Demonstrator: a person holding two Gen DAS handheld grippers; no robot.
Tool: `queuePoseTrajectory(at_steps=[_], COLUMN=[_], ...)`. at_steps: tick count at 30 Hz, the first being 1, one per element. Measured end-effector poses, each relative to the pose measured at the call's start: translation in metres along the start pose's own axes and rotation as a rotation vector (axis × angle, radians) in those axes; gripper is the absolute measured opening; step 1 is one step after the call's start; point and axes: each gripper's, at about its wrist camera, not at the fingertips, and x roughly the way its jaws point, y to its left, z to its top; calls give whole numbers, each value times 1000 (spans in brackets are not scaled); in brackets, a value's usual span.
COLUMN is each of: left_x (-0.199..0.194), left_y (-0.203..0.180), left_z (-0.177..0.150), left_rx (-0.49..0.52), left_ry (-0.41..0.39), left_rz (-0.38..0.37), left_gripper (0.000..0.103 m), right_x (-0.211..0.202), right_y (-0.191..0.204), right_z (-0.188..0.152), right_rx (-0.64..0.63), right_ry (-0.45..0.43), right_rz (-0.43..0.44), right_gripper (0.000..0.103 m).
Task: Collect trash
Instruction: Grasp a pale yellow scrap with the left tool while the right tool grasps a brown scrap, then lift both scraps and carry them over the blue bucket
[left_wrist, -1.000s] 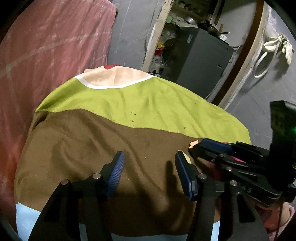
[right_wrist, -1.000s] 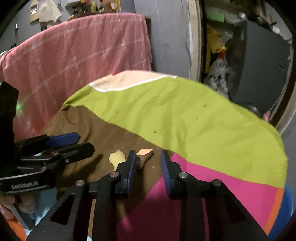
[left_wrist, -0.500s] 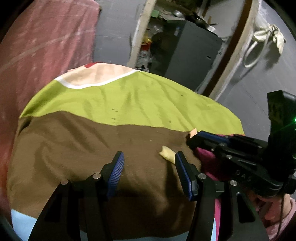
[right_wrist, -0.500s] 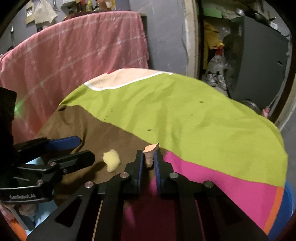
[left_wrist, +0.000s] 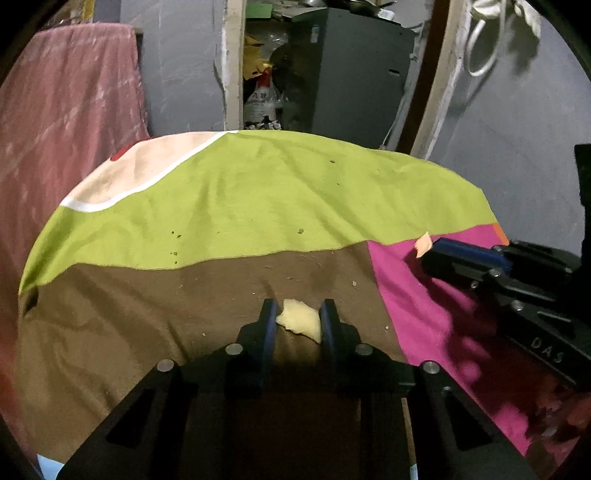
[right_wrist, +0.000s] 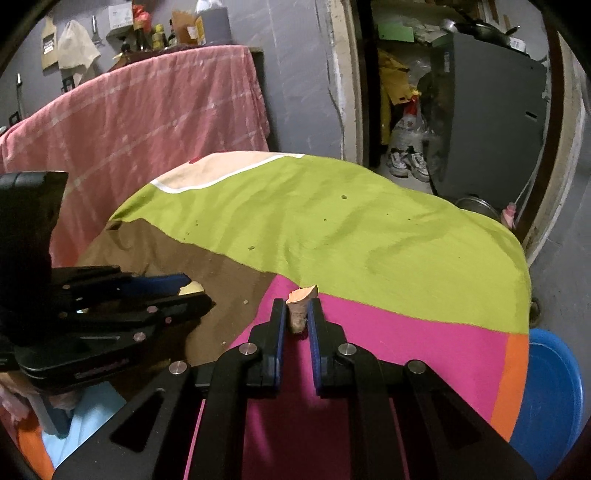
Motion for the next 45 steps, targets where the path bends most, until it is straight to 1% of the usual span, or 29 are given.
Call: queuePoseTrajectory(at_steps=[2,3,6,8,10,13,16,19,25,28,32,37,40,45], left_x=[-1,-3,-12,-17,-16,-13,-14,-21,-29,-30,-25,-27,-29,-39], left_y=[-4,-6,-15,-22,-28,-23,-16,-12,-11,-7,0,-3,-5,-15], left_z=[-1,-2,-4,-4,-4,-6,-7,-9,-15,-19,-20,-20,-20,-22], left_rx=[17,22,36,46,62,19,-21,-47,-32,-42,-66,-30,-12,5], left_ry=[-10,-20,-70,-91,-89,-82,-82,-79,-81,-76,-45,-43,-43,-84], left_rz=[14,19,10,4,17,-1,-16,-33,-43,-46,-52,-47,-44,-53], left_gripper=[18,11,6,6,6,6,6,6,6,7,10,9,7,5], right_x=[-5,-8,-19,-33,-44,-56,-63,-67,-65,-67,-67,-67,-71,-87], right_y=[-2,-3,-4,-5,-6,-8,-9,-9,-8,-9,-10,-9,-9,-6], right_z=[-2,-3,-7,-9,-11,-13,-15,-18,-21,-23,-24,-25,-26,-28], right_rx=[9,13,21,27,35,40,33,40,49,47,51,53,55,45], right_ry=[-13,-21,-56,-102,-133,-154,-165,-173,-177,-178,-180,-181,-189,-234], right_rz=[1,2,-6,-21,-27,-32,-43,-36,-16,-8,3,12,10,-19], right_gripper=[10,10,10,10,10,10,10,10,10,10,10,10,10,10])
